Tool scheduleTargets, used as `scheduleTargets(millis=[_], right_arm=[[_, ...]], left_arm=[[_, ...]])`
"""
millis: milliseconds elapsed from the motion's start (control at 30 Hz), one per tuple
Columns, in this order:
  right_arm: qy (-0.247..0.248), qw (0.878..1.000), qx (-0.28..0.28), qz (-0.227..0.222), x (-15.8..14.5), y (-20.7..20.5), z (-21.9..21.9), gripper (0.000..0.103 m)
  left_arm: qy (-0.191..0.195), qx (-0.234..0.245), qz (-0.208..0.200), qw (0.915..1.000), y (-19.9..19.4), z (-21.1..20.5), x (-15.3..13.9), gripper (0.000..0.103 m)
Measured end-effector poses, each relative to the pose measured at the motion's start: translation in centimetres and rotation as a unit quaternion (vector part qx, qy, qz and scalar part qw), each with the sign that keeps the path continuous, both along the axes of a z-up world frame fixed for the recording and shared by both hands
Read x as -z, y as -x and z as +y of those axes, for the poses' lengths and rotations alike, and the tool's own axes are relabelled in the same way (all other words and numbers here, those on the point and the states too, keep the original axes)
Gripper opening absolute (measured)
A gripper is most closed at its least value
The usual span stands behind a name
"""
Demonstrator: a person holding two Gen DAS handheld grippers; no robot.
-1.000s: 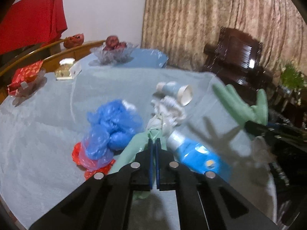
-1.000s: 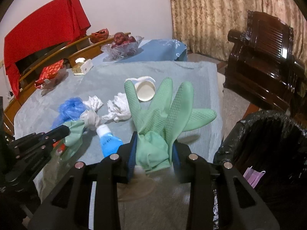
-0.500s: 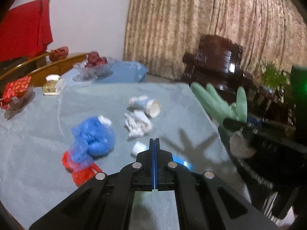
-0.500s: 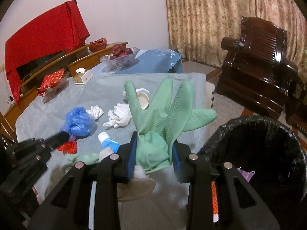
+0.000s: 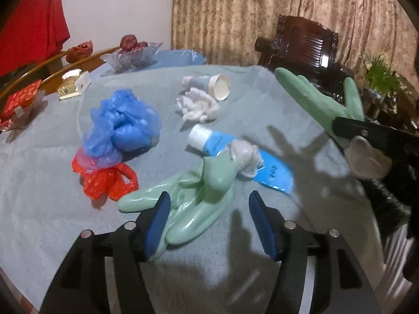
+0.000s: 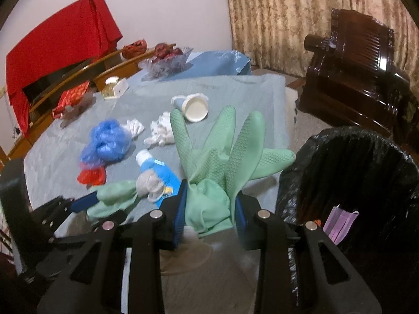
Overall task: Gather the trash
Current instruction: 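Grasp the second green glove with the left tool while the right tool holds its glove, then carry both gloves over the black bin and open both tools to drop them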
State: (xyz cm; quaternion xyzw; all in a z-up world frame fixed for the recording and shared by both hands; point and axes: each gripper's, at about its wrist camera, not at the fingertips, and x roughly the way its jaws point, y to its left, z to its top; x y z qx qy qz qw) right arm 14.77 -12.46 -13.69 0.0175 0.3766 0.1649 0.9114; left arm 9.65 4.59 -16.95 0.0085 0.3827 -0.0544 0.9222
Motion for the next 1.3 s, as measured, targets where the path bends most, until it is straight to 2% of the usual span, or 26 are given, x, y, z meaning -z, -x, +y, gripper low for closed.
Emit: scheduleTargets(millis=[67,100,200,333,533,800,1033,1300], right_arm=[[0.003,1.000,-0.003,0.003,0.3,0.1,0.3,0.031],[0.004,1.000,-0.005,0.005,0.4,0.2,0.5,0.031],[0.005,1.000,-0.009,0.008,0.5,0.4,0.7,0.031],[0.007,1.000,-0.010,0.002,0.0,0.4,0.8,0.031],[-0.003,1.000,-0.004,-0.026,-2.3,0.6,0.0,0.031],[-0.009,0.997,0.019,-0.072,-6.3,1.6,-2.4,0.031],[-0.005,0.994,0.066,-0.091,-8.1,3.2,-7.2,0.031],[0.009,0.985,0.147,-0.087,-7.3,4.9,-14.5,0.031]], left_arm=[[-0.005,-0.001,0.009,1.0000,-0.6,0.0,0.7,0.057],[-0.012,-0.004,0.014,0.9998,-0.9,-0.1,0.9,0.045],[-0.019,-0.017,0.021,0.9994,-1.2,0.1,1.4,0.033],[0.008,-0.024,0.016,0.9996,-1.0,0.8,0.1,0.017],[0.032,-0.009,-0.041,0.9986,-0.1,0.4,-5.0,0.014],[0.053,0.014,-0.083,0.9950,-1.0,-2.1,-9.6,0.014],[0.070,0.058,-0.097,0.9911,-2.2,-6.7,-11.4,0.014],[0.082,0.126,-0.082,0.9852,-3.2,-13.4,-11.2,0.014]])
